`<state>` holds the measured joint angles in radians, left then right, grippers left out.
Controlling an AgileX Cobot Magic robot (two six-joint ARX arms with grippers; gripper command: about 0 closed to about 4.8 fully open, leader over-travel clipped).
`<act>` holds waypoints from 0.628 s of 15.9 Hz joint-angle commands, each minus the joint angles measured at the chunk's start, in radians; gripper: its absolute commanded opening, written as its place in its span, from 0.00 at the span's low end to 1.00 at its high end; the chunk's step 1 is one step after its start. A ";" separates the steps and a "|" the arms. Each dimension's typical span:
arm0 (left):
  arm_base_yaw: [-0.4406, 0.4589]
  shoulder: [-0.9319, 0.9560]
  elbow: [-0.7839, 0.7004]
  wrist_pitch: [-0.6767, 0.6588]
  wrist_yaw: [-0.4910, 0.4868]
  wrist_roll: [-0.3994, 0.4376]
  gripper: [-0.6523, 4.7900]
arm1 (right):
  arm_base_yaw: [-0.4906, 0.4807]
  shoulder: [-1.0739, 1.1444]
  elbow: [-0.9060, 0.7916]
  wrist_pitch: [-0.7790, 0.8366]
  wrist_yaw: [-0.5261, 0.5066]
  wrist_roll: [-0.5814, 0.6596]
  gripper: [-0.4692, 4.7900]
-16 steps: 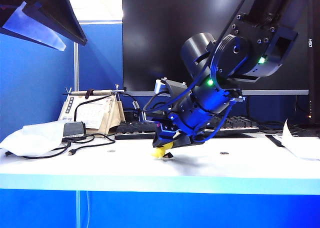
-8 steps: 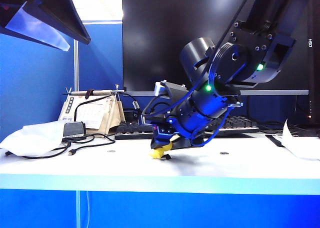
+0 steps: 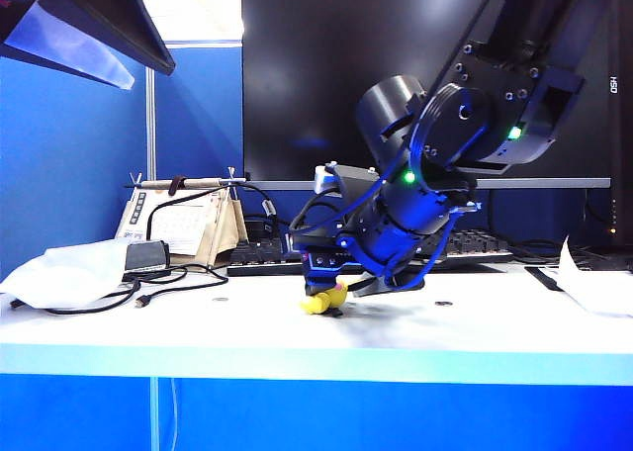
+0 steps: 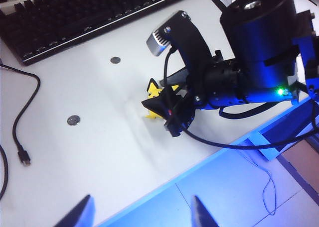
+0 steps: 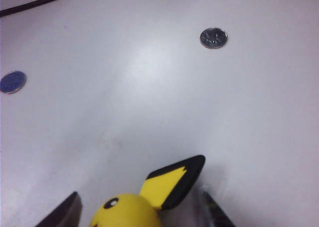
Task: Pick up the doll and place it on the similarly colored coin.
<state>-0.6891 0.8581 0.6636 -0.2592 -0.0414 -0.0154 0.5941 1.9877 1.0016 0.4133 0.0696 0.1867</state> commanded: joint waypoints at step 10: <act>0.000 -0.160 0.006 -0.003 -0.276 0.043 0.59 | -0.037 -0.293 -0.003 -0.008 0.045 -0.056 1.00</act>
<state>-0.6891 0.7010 0.6636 -0.2733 -0.3126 0.0368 0.5568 1.7195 0.9977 0.4053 0.1097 0.1337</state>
